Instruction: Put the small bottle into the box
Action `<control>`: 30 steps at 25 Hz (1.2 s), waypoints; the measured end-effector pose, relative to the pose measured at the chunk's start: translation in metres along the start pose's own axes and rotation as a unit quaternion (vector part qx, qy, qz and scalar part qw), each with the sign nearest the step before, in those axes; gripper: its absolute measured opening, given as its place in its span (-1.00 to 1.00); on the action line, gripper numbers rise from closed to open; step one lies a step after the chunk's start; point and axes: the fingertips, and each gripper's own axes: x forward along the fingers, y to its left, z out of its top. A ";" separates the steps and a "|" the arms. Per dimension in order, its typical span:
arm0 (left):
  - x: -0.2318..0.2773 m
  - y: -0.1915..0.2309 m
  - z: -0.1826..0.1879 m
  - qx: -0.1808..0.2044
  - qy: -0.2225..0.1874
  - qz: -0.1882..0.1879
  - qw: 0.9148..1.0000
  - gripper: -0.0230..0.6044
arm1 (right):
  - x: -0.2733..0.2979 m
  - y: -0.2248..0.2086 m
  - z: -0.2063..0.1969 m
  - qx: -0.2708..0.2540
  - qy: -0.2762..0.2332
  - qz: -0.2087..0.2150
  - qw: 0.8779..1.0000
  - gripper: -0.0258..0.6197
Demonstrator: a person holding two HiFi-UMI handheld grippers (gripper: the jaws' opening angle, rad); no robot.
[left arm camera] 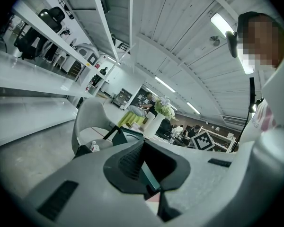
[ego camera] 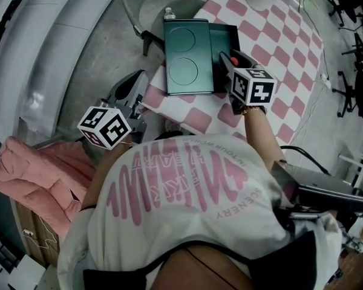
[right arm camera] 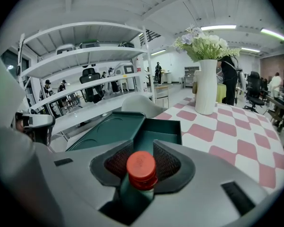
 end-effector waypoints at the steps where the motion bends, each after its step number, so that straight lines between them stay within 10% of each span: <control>1: 0.000 -0.001 -0.001 0.001 0.000 0.000 1.000 -0.90 | 0.001 0.000 0.000 0.001 0.001 0.001 1.000 -0.52; 30: -0.059 -0.048 -0.040 -0.010 -0.036 0.085 0.996 -0.90 | -0.007 0.004 -0.006 0.004 0.004 0.082 0.997 -0.34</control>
